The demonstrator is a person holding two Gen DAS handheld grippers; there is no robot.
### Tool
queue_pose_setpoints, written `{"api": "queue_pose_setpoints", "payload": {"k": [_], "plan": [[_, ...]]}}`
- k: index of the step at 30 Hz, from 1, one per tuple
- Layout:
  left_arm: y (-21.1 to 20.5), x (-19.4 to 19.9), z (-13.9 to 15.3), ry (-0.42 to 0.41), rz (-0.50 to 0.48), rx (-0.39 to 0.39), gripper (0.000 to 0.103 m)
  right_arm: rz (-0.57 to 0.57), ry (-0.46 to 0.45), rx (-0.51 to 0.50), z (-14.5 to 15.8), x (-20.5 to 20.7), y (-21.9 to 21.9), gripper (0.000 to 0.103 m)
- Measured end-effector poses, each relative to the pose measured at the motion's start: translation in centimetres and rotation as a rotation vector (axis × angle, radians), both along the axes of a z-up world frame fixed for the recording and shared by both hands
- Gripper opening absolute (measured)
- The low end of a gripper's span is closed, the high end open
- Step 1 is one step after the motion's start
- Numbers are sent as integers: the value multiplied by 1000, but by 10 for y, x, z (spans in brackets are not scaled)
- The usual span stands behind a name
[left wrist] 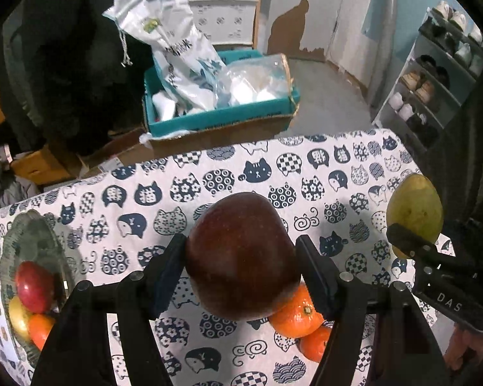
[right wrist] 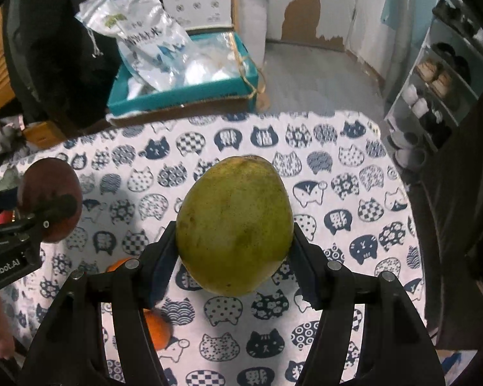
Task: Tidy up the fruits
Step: 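Lift the pear and apple and carry both toward the green glass bowl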
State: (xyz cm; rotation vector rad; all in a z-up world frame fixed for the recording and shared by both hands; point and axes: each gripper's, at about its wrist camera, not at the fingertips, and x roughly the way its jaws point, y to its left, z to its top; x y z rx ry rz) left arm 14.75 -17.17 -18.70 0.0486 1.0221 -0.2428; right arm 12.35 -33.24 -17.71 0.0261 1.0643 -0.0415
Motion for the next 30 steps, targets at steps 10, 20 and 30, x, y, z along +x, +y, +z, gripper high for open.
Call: {"api": "queue_pose_setpoints", "payload": {"k": [10, 20, 30], "plan": [[20, -21, 43, -86, 20, -5, 70, 36, -83, 6, 38, -14, 14, 65], [40, -47, 71, -156, 33, 5, 70, 86, -167, 3, 75, -31, 30, 65], [59, -71, 91, -212, 45, 21, 70, 156, -240, 7, 108, -51, 51, 65]]}}
